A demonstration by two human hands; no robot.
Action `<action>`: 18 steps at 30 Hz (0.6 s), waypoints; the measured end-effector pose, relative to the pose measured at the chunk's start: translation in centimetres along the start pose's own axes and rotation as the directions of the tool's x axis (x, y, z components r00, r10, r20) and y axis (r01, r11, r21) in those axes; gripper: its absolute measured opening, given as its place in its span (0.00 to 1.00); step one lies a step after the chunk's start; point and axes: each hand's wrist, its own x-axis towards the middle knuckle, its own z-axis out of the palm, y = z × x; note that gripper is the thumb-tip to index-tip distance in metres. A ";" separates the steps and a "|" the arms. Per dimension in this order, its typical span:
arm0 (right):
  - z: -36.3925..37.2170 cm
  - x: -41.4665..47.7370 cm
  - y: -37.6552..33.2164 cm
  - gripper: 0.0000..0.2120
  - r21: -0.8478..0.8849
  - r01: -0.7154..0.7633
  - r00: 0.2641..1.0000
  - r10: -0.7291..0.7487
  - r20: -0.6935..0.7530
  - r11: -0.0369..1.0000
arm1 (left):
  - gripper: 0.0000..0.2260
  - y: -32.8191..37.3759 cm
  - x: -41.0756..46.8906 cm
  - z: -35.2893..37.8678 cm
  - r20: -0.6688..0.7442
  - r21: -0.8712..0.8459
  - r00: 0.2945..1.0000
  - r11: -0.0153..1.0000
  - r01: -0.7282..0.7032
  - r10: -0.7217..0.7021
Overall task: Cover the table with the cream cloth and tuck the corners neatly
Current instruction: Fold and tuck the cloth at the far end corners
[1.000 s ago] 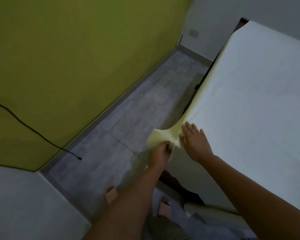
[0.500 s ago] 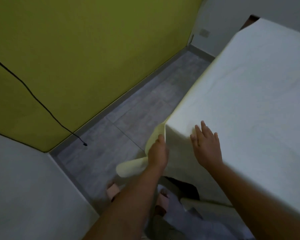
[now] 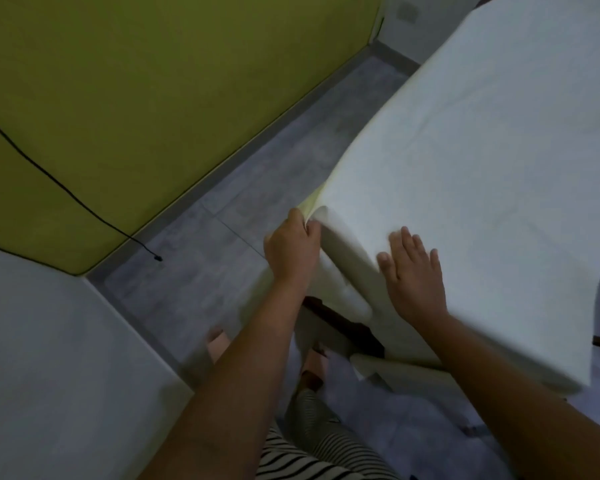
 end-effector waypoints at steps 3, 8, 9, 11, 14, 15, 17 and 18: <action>0.2 -0.3 0.0 0.28 -0.015 0.014 1.000 -0.014 0.006 1.000 | 0.07 -1.8 -0.8 1.6 0.106 0.135 0.994 0.990 0.026 -0.040; 0.3 -0.5 -0.1 0.29 -0.060 0.088 0.996 -0.086 0.032 0.994 | 0.09 -1.9 0.3 3.1 0.238 0.165 0.965 0.983 0.075 -0.114; 0.2 -0.5 -0.1 0.29 -0.057 0.088 0.996 -0.086 0.033 0.994 | 0.09 -1.8 0.5 3.1 0.242 0.170 0.962 0.981 0.088 -0.129; 0.3 -0.4 0.0 0.30 -0.054 0.076 0.997 -0.074 0.031 0.996 | 0.10 -1.6 0.8 2.5 0.213 0.165 0.968 0.981 0.100 -0.135; 0.4 -0.2 0.2 0.30 -0.053 0.050 0.999 -0.049 0.008 0.997 | 0.10 -1.1 0.3 1.4 0.081 0.104 0.993 0.992 0.072 -0.080; 0.4 -0.1 0.3 0.29 -0.051 0.041 0.999 -0.041 0.005 0.998 | 0.10 -1.1 0.0 1.3 0.055 0.094 0.996 0.994 0.060 -0.065; 0.3 0.0 0.6 0.29 -0.053 0.033 0.999 -0.033 0.013 0.998 | 0.10 -1.4 -0.4 1.8 0.093 0.117 0.993 0.991 0.067 -0.078; 0.4 -0.1 0.7 0.29 -0.057 0.035 0.999 -0.034 0.018 0.998 | 0.10 -1.5 -0.5 2.2 0.131 0.143 0.987 0.987 0.078 -0.097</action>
